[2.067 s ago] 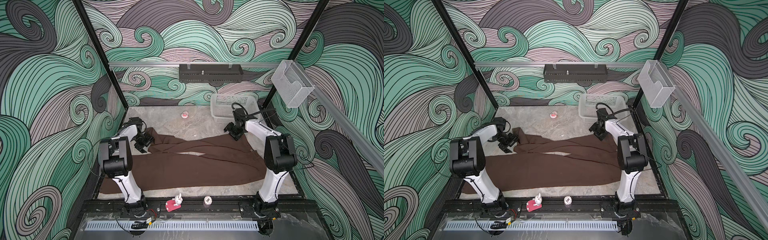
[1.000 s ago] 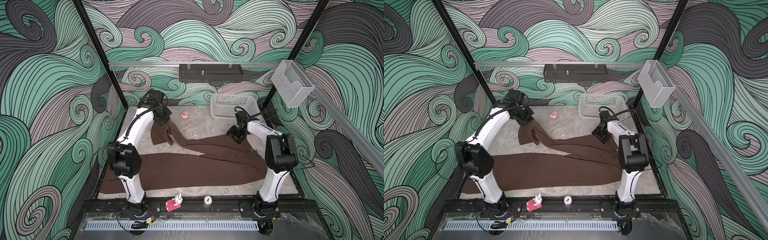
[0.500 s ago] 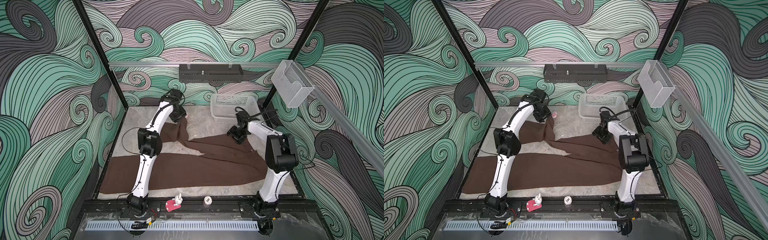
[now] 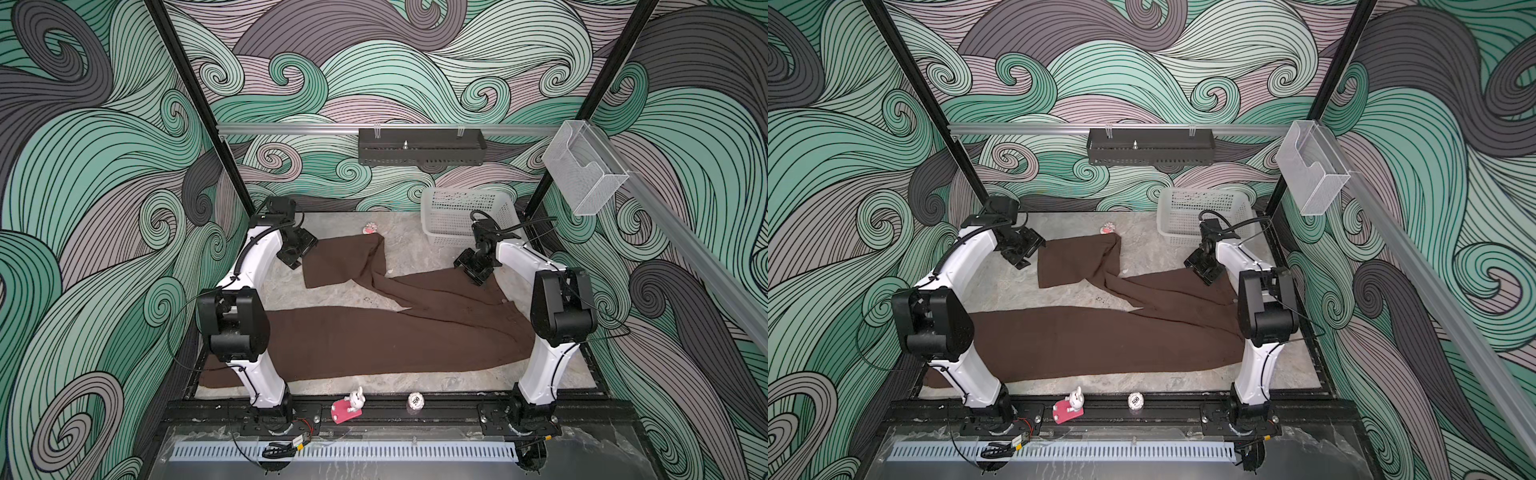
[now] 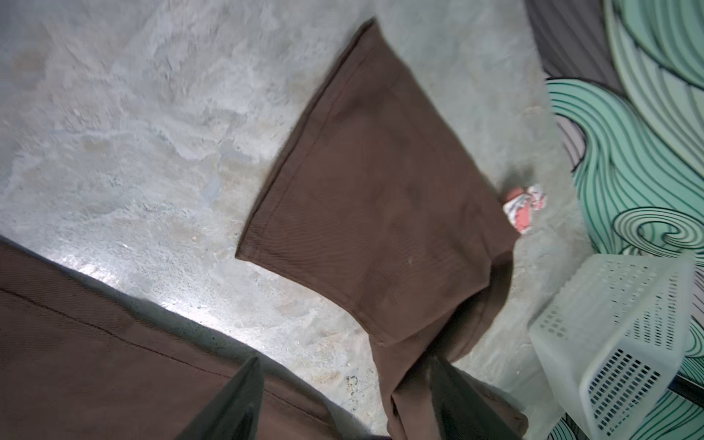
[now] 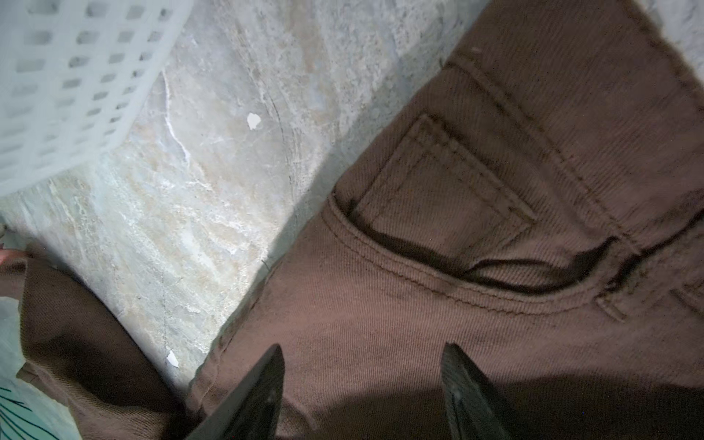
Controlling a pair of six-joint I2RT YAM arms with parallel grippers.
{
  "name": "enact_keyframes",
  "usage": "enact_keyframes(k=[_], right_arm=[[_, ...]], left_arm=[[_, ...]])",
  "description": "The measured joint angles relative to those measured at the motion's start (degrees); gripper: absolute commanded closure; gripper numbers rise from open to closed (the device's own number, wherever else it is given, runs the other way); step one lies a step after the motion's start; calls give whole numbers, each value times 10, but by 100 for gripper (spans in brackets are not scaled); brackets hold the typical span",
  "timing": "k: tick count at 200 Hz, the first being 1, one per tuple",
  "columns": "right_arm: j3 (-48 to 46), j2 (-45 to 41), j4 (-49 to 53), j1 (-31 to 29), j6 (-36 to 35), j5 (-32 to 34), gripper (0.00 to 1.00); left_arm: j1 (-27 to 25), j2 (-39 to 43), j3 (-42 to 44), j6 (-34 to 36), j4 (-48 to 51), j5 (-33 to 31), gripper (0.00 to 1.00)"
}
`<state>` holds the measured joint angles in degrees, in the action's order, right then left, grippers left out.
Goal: Fold and stack the trousers
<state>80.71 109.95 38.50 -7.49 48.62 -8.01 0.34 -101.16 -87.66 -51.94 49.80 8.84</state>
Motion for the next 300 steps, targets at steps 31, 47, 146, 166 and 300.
enact_keyframes(k=[31,47,146,166,300], right_arm=[[1,-1,2,0,1,0,33],[1,-3,3,0,1,0,34],[0,-25,4,0,3,1,33],[0,-25,4,0,3,1,33],[-17,-24,9,4,23,-1,33]], left_arm=[[7,-43,49,-11,-38,26,29],[8,-54,60,-16,-54,29,29],[19,-129,58,-13,-63,-22,33],[19,-139,60,-13,-66,-22,40],[22,-151,28,-8,-63,-53,100]])
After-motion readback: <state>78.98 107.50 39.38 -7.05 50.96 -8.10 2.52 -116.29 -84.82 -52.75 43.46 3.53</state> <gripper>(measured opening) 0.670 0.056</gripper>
